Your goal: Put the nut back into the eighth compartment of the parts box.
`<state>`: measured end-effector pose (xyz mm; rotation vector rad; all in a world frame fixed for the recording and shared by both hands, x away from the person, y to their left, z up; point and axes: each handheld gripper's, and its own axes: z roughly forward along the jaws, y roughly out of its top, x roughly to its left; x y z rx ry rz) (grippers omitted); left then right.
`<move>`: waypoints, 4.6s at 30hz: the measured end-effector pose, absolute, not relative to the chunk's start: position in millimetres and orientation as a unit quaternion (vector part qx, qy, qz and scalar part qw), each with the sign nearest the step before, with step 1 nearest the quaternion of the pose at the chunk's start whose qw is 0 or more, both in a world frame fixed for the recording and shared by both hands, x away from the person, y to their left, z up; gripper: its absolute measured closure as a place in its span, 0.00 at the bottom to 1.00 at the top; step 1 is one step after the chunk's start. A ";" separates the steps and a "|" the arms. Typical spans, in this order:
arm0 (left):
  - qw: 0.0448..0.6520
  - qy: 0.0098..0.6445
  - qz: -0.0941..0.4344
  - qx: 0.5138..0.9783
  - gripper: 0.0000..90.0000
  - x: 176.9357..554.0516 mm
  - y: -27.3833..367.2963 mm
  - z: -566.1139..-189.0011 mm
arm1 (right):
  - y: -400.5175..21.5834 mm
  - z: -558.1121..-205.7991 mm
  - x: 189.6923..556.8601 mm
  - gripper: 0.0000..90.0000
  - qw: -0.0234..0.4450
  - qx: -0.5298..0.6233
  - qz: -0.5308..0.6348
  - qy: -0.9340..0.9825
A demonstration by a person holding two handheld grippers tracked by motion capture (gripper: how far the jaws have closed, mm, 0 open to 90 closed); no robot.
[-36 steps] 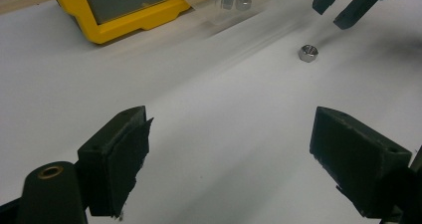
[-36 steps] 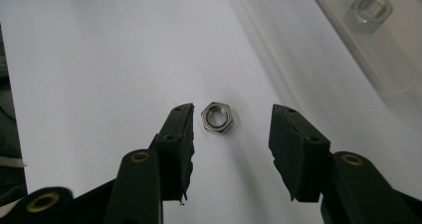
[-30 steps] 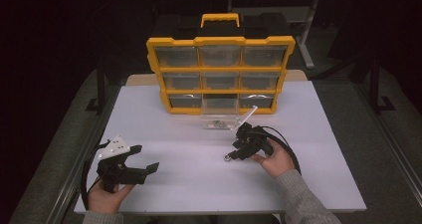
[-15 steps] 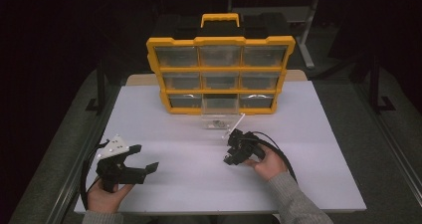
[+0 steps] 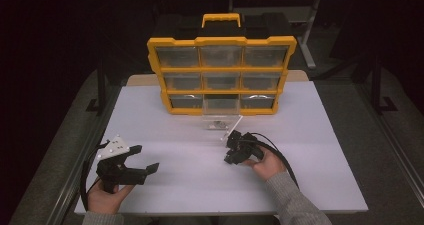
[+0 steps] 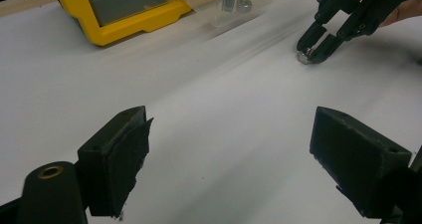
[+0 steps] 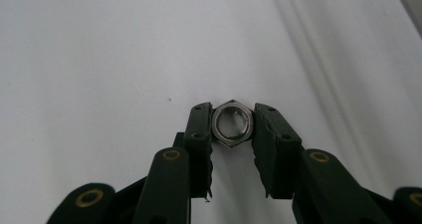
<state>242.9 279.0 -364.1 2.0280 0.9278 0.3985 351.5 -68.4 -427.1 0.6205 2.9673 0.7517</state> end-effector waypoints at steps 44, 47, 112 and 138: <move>0.422 0.371 0.158 0.812 0.17 243.2 278.1 -364.6 | -90.7 -337.6 386.3 0.77 -0.018 0.222 0.311 0.924; 0.423 0.370 0.159 0.812 0.17 243.2 278.1 -364.5 | -92.5 -331.1 390.3 0.77 -0.014 0.223 0.315 0.923; 0.425 0.367 0.156 0.813 0.17 243.1 275.4 -364.8 | -80.6 -321.0 457.7 0.68 0.035 0.301 0.276 0.912; 0.422 0.367 0.151 0.815 0.17 246.8 276.9 -368.6 | -145.6 -308.7 387.8 0.41 0.051 0.308 0.343 0.886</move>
